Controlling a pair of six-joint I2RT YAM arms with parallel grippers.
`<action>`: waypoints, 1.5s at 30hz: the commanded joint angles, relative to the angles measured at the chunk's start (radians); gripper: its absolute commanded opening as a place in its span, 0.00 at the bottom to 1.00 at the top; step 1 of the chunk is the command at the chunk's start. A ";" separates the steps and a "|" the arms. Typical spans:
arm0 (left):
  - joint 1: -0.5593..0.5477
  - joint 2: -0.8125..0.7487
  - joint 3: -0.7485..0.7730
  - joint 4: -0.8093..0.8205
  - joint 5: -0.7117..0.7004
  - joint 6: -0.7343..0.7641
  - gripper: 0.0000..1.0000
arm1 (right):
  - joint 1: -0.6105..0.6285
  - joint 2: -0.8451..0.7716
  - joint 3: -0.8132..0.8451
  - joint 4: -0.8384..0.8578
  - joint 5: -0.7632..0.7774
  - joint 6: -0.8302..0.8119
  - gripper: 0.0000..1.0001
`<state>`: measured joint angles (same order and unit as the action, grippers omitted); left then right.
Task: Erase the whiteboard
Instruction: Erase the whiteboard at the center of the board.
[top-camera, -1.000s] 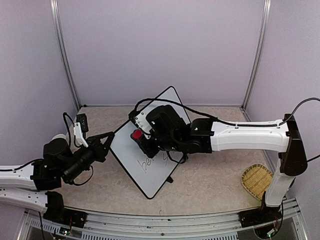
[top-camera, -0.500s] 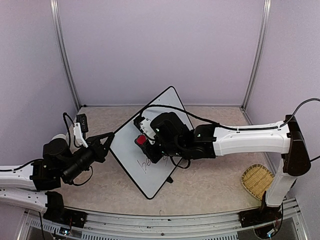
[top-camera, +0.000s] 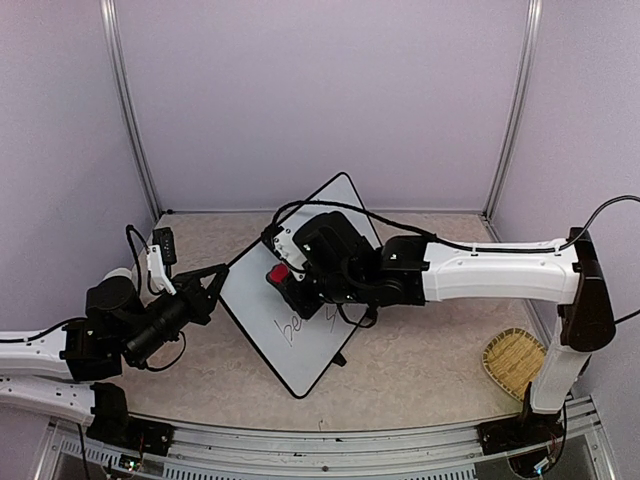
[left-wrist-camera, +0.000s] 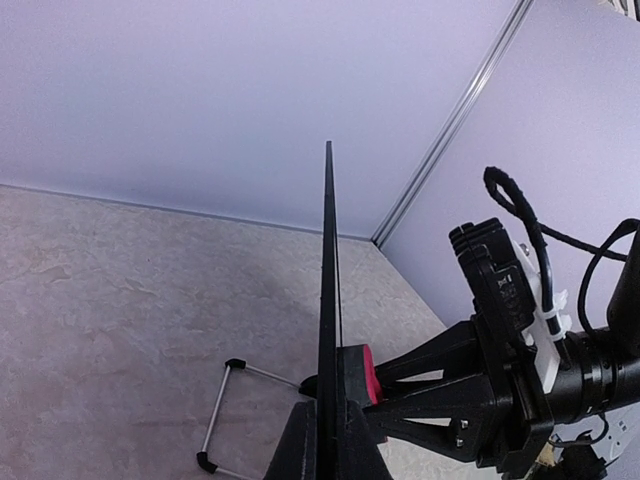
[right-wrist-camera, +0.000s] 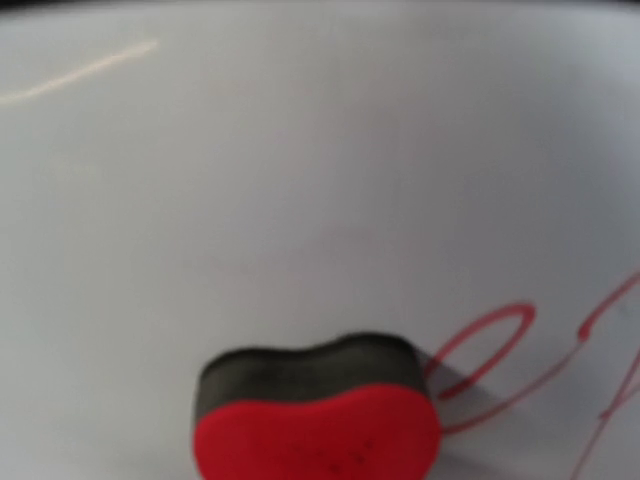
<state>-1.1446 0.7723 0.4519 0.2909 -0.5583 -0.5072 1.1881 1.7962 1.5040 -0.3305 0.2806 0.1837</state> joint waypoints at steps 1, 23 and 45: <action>-0.032 0.036 -0.002 -0.101 0.158 0.024 0.00 | -0.012 0.045 0.074 0.021 0.008 -0.026 0.13; -0.032 0.030 -0.009 -0.101 0.155 0.024 0.00 | -0.027 0.057 0.035 0.034 0.011 -0.032 0.14; -0.031 0.029 -0.005 -0.104 0.158 0.016 0.00 | -0.038 -0.025 -0.259 0.093 -0.027 0.036 0.13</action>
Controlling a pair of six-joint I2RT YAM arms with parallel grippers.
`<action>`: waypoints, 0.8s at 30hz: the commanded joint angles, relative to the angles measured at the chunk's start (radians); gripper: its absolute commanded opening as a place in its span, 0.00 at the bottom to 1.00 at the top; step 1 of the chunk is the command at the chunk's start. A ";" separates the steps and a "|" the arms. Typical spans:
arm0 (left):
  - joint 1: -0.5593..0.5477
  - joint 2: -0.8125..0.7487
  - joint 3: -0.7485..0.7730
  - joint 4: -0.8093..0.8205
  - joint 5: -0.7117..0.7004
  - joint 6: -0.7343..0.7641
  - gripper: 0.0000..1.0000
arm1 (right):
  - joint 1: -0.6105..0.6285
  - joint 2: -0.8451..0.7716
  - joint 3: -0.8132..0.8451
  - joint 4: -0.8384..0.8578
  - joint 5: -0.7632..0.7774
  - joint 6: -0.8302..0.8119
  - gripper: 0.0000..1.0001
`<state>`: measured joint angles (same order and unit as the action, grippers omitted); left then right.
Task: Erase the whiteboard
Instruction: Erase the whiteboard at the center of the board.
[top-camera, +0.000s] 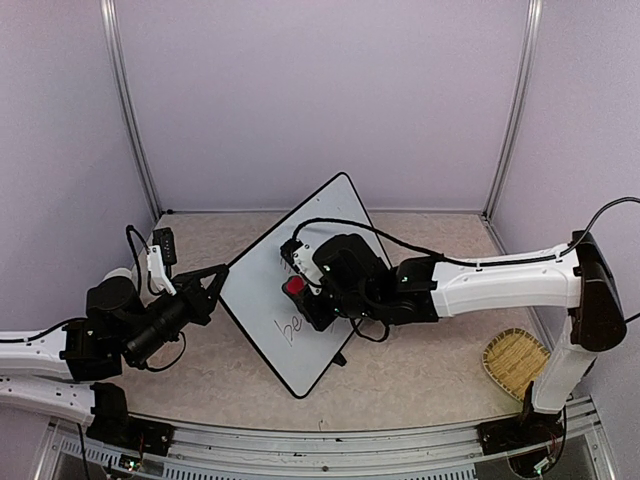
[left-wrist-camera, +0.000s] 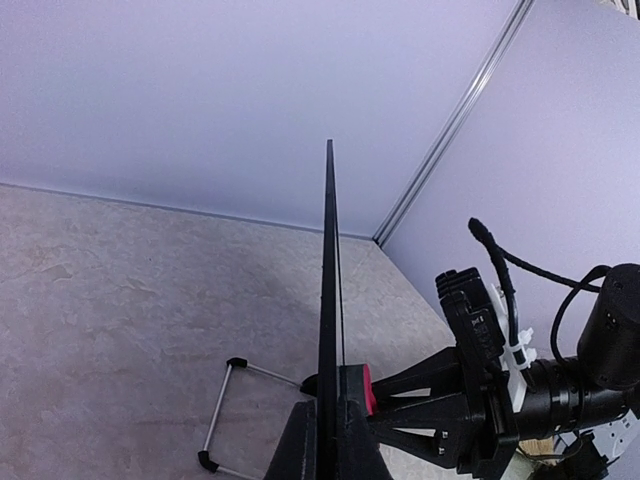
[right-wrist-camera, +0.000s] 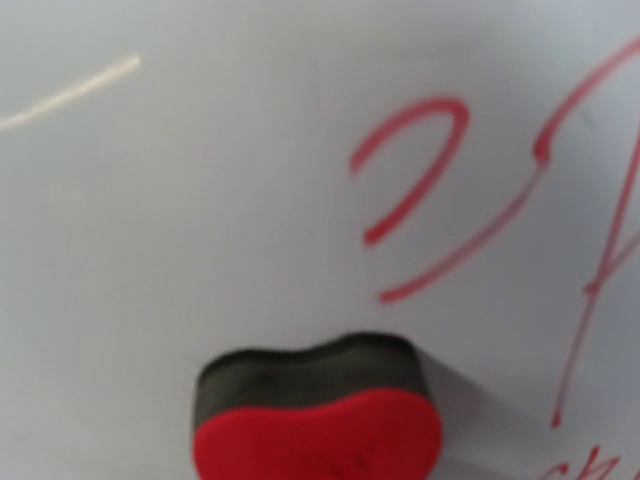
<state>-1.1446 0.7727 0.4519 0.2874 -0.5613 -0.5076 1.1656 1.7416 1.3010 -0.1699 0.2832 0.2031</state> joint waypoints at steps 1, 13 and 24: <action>-0.032 0.029 -0.004 -0.100 0.161 0.016 0.00 | -0.015 0.027 -0.059 -0.066 -0.030 0.019 0.13; -0.032 0.031 -0.005 -0.108 0.159 0.012 0.00 | -0.015 0.027 -0.020 -0.078 -0.025 0.002 0.13; -0.032 0.033 -0.010 -0.103 0.159 0.008 0.00 | -0.023 0.058 0.125 -0.101 -0.008 -0.044 0.13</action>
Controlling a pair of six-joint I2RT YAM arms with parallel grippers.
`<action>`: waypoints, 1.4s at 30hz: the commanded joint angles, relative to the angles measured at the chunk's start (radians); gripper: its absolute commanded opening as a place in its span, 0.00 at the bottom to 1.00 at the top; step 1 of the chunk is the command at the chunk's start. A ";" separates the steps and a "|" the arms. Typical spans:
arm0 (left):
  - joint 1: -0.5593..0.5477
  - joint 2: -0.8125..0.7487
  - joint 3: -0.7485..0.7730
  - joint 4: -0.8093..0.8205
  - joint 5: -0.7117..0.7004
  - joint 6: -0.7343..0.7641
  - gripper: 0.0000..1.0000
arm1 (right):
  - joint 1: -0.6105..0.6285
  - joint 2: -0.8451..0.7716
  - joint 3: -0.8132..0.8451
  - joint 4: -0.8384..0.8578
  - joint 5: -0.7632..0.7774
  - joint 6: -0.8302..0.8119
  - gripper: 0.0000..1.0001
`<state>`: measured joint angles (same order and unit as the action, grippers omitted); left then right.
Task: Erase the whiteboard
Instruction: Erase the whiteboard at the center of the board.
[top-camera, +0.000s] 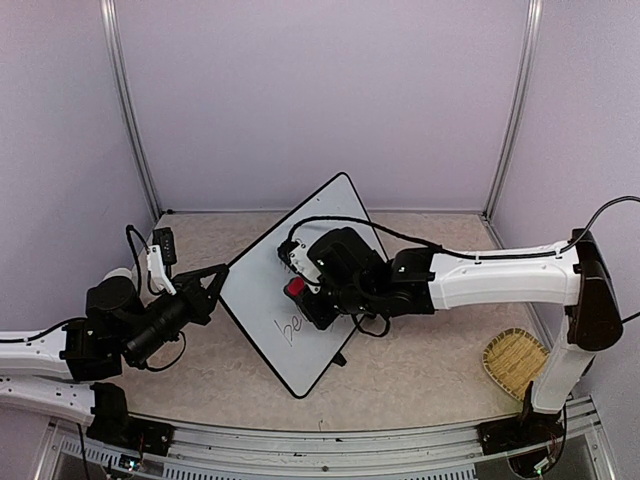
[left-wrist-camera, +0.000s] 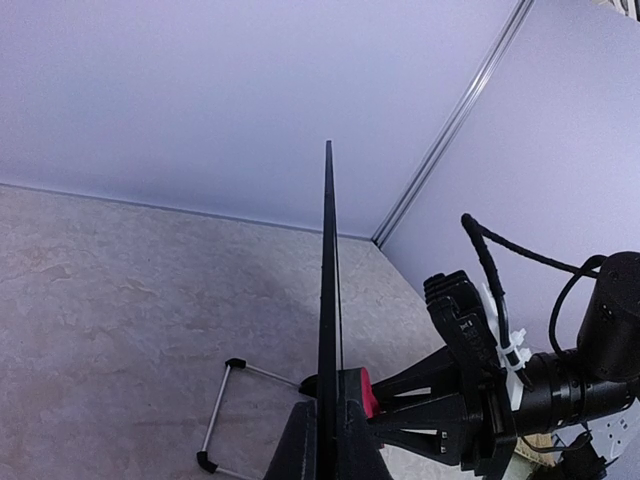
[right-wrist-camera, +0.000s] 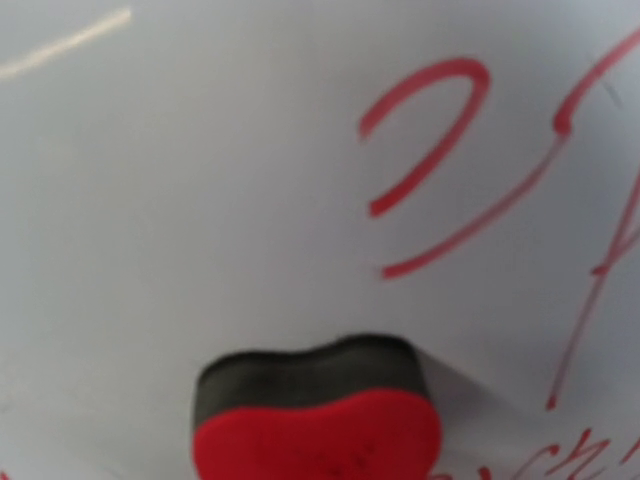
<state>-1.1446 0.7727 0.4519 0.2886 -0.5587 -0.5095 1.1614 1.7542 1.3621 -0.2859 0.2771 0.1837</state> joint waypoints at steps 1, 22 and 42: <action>-0.032 0.033 -0.010 -0.105 0.158 0.009 0.00 | -0.020 0.048 0.074 0.014 -0.004 -0.028 0.13; -0.032 0.026 -0.028 -0.095 0.156 0.012 0.00 | -0.038 0.136 0.286 -0.011 -0.028 -0.069 0.14; -0.032 0.014 -0.030 -0.097 0.154 0.014 0.00 | -0.046 0.150 0.280 -0.029 -0.045 -0.072 0.14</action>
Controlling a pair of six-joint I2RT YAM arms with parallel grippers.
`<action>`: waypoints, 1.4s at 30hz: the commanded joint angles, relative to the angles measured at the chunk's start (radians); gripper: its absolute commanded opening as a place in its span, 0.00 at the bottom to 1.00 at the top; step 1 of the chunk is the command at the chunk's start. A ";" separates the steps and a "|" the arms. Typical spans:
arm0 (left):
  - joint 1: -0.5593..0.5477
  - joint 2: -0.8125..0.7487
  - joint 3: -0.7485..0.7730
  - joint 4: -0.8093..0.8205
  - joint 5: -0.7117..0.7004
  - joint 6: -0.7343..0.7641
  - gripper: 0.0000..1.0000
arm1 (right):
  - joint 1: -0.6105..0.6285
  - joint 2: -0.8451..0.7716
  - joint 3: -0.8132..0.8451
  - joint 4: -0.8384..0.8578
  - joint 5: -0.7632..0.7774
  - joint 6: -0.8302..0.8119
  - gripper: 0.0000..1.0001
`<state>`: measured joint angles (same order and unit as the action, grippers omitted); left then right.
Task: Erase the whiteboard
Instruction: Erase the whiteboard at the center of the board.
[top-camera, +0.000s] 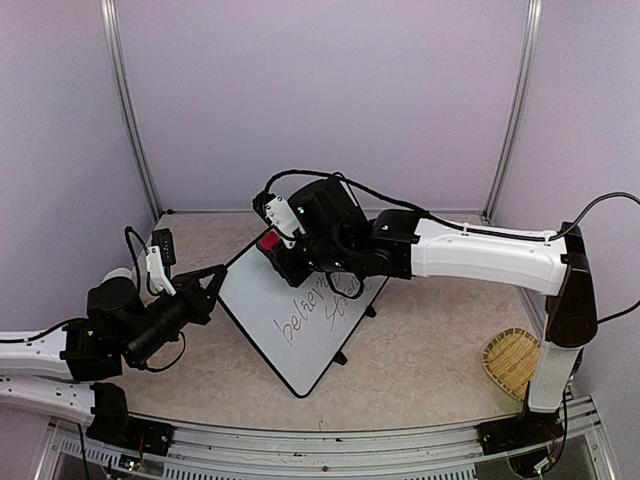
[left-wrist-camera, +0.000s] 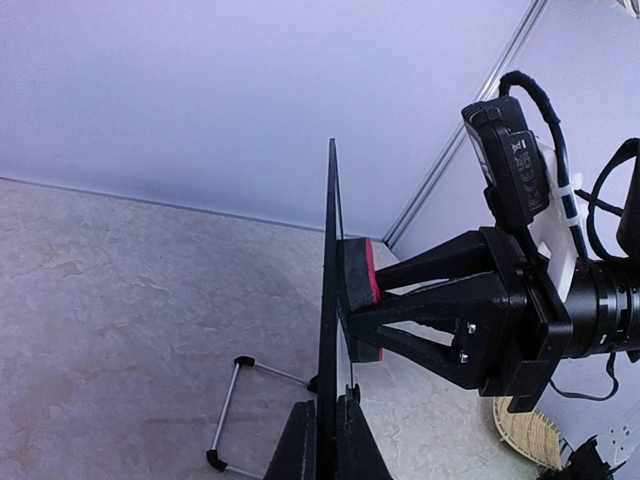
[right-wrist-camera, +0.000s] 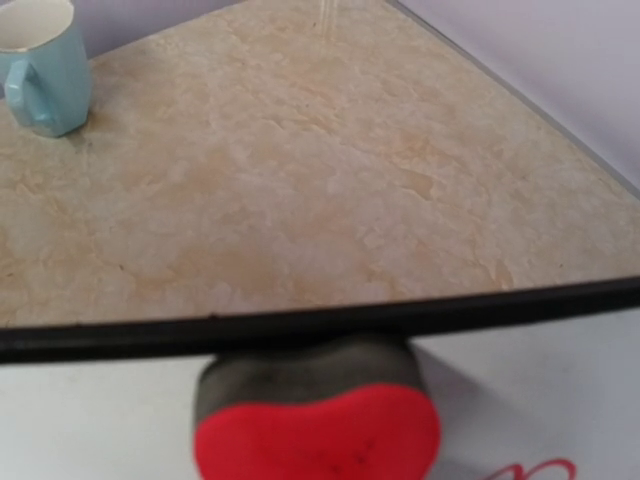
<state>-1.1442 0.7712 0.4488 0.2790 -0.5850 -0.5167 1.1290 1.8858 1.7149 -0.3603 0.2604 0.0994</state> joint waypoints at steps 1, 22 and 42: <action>-0.031 0.014 -0.027 -0.087 0.179 0.021 0.00 | -0.014 0.011 -0.097 0.052 -0.030 0.017 0.14; -0.032 0.018 -0.021 -0.093 0.179 0.017 0.00 | -0.021 -0.090 -0.376 0.083 -0.066 0.081 0.13; -0.032 0.026 -0.024 -0.089 0.183 0.014 0.00 | -0.023 -0.073 -0.239 0.050 -0.043 0.054 0.13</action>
<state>-1.1446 0.7677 0.4469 0.2798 -0.5697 -0.5175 1.1168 1.7676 1.4029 -0.2729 0.2100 0.1730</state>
